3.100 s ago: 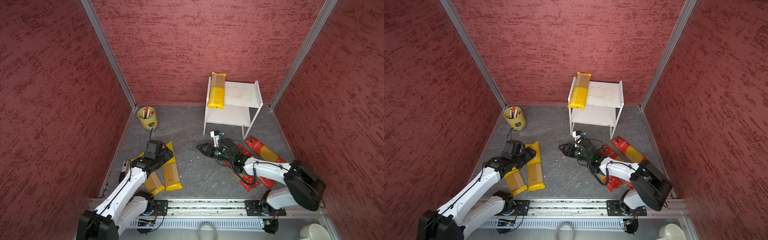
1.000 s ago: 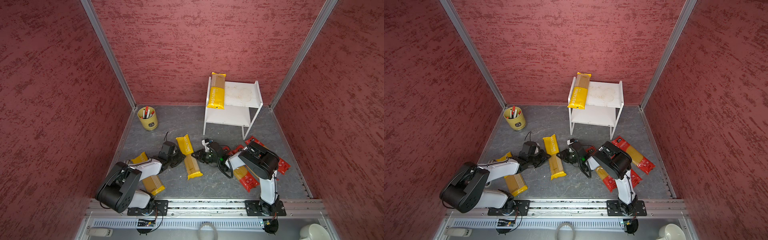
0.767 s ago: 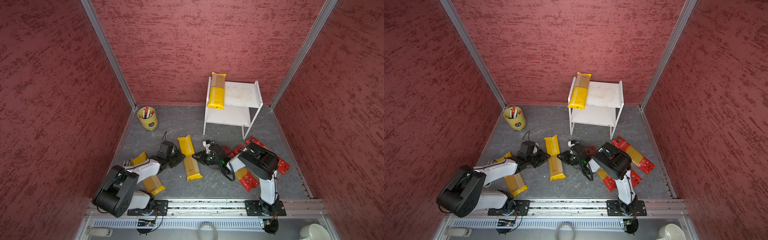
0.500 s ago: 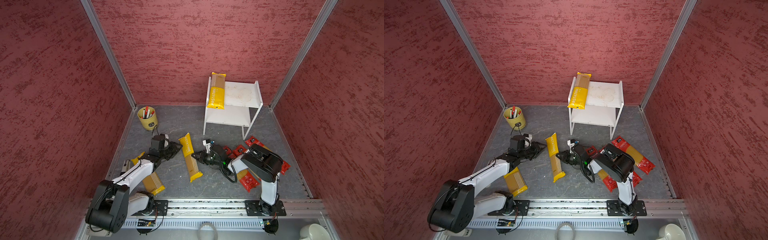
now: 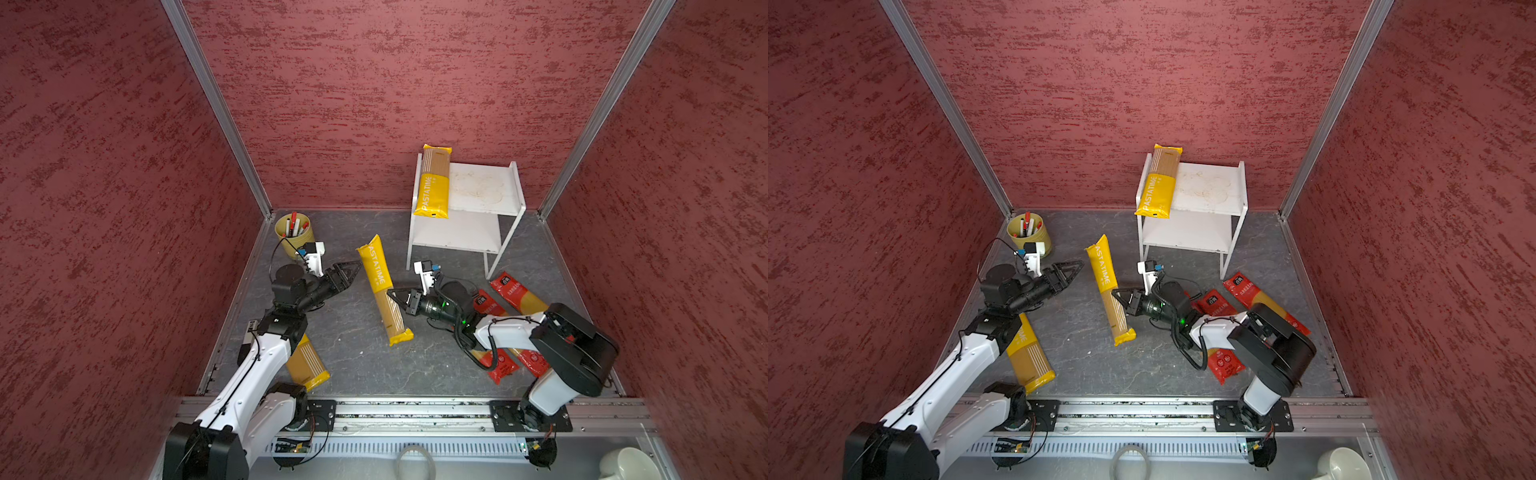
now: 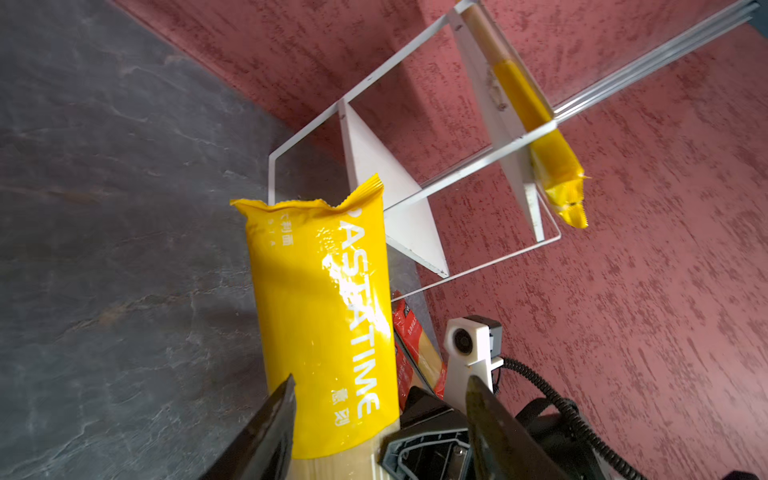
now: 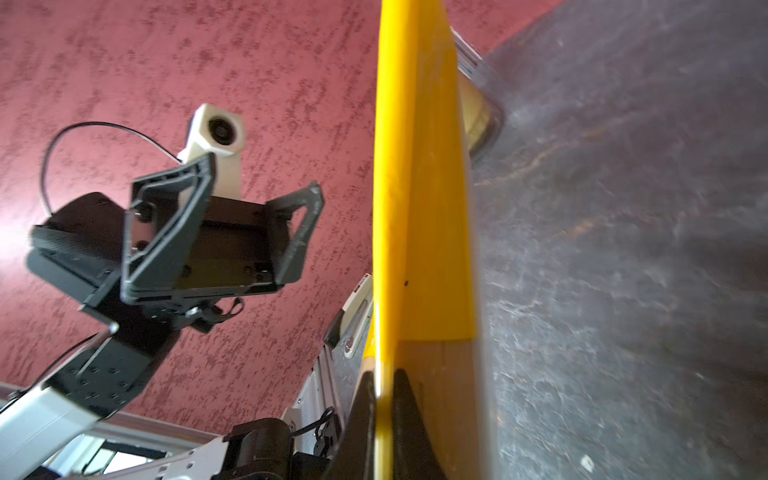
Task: Place and organize the pasta boxes and bags onto the shelf
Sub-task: 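Lift the yellow bag upright with both grippers and raise it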
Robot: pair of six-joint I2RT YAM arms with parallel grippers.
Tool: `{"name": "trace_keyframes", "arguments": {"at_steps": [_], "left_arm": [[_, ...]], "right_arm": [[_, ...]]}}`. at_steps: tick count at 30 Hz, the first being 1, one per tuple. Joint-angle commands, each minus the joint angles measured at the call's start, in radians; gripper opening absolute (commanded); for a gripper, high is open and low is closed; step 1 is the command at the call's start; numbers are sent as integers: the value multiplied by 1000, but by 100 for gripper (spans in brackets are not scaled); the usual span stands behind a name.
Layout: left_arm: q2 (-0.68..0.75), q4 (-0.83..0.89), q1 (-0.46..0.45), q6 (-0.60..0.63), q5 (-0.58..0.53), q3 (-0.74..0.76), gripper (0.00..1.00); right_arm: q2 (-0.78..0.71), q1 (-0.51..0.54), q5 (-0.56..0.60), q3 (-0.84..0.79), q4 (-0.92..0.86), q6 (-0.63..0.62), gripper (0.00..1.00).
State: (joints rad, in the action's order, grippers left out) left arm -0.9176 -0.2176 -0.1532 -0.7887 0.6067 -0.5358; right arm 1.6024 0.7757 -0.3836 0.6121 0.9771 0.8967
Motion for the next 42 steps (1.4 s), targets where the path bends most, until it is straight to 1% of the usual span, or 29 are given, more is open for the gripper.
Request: {"name": "trace_keyframes", "arguments": {"at_steps": [1, 3, 4, 6, 8, 9, 12, 15, 20, 24, 32, 35, 37, 42], "left_arm": [[18, -148, -29, 7, 45, 27, 67], [27, -159, -96, 69, 22, 24, 69], [29, -159, -132, 104, -6, 23, 71], [22, -193, -203, 163, -50, 28, 73], [0, -249, -228, 181, -44, 35, 73], [-12, -313, -229, 176, -33, 38, 73], [-57, -416, -229, 151, -8, 24, 73], [-110, -482, -231, 122, 51, -14, 73], [-164, -588, -235, 84, 94, -23, 73], [-208, -651, -239, 64, 135, -55, 73], [-300, -708, -256, 71, 210, -167, 73], [-353, -750, -269, 47, 242, -215, 69], [-382, -760, -284, 42, 258, -240, 65], [-415, -765, -288, 36, 265, -268, 44]], "right_arm": [[-103, -33, -93, 62, 193, -72, 0], [-140, -42, -141, 97, 157, -103, 0], [-144, -47, -162, 115, 136, -117, 0], [-198, -58, -202, 140, 110, -139, 0], [-233, -70, -224, 149, 103, -151, 0], [-251, -79, -239, 154, 97, -156, 0], [-297, -97, -265, 164, 64, -173, 0], [-328, -119, -269, 166, 51, -179, 0], [-356, -153, -294, 172, 88, -135, 0], [-375, -163, -316, 190, 96, -114, 0], [-380, -180, -325, 177, 153, -54, 0], [-378, -192, -318, 161, 175, -30, 0], [-377, -200, -316, 149, 194, -13, 0], [-389, -226, -292, 106, 192, -1, 0]]}}
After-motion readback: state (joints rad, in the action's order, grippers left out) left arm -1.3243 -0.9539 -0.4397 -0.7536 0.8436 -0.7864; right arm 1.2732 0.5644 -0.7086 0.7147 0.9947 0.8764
